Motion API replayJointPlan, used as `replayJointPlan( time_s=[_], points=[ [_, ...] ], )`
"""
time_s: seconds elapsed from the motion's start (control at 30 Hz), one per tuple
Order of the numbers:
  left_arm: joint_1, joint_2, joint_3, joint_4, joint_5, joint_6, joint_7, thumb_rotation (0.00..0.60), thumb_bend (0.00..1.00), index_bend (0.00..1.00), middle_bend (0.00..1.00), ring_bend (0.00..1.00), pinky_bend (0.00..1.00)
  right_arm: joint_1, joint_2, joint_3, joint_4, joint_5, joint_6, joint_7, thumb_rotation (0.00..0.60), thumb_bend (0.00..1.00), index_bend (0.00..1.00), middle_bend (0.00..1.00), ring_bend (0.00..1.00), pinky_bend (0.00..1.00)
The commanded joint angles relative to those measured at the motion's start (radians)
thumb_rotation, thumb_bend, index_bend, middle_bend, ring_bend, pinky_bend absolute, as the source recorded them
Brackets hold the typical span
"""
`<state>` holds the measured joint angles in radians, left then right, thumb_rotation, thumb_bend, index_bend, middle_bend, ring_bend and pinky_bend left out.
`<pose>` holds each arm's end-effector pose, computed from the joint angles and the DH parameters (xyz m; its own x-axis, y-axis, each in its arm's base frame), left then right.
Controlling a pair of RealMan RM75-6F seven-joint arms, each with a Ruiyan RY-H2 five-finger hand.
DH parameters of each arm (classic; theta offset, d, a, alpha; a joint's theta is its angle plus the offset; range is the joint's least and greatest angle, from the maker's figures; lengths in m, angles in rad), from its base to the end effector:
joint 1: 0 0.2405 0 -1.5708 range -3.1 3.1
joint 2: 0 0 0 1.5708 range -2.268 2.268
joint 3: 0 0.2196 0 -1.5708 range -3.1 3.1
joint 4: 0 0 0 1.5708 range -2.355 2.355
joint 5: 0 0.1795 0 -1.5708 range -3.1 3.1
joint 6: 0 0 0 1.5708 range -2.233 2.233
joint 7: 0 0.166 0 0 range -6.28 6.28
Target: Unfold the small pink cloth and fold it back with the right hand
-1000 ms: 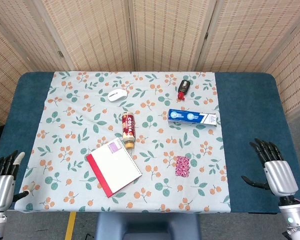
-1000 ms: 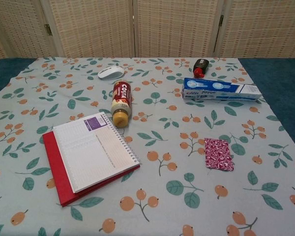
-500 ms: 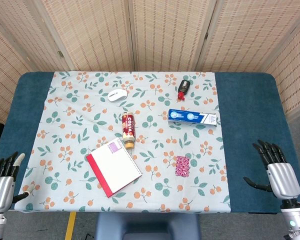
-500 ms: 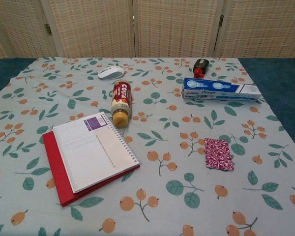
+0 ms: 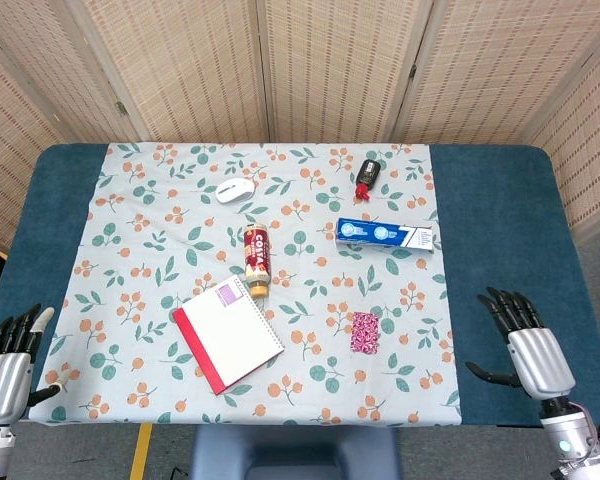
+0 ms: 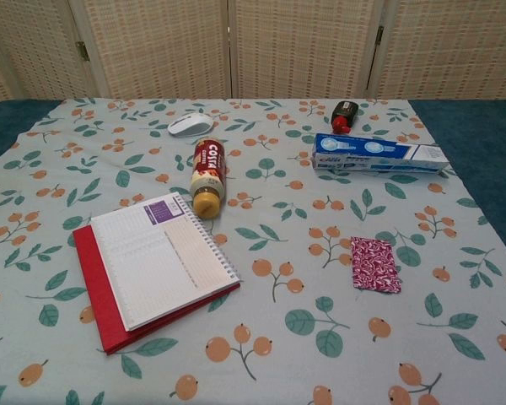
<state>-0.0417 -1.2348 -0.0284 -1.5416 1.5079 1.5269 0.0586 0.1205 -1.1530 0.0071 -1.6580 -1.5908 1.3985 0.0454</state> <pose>-0.2748 0.1824 0.1467 0.4089 0.0021 0.9126 0.9123 0.0246 -0.4089 -0.2429 -0.1956 0.1329 0.2981 -0.1303 0.9456 -0.9508 -0.1284 0.2820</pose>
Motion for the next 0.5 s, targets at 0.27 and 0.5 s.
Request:
replayJointPlan(
  time_s=[0.27, 0.5],
  points=[
    [0.000, -0.004, 0.007, 0.016, 0.005, -0.006, -0.026, 0.600, 0.29, 0.09, 0.06, 0.09, 0.00, 0.068, -0.064, 0.002, -0.068, 0.047, -0.131, -0.050, 0.452, 0.21, 0.08, 0.08, 0.00, 0.00],
    [0.004, -0.004, 0.011, 0.028, 0.005, -0.004, -0.043, 0.600, 0.29, 0.11, 0.06, 0.10, 0.00, 0.133, -0.118, 0.024, -0.058, 0.109, -0.236, -0.097, 0.351, 0.21, 0.23, 0.08, 0.00, 0.00]
  ],
)
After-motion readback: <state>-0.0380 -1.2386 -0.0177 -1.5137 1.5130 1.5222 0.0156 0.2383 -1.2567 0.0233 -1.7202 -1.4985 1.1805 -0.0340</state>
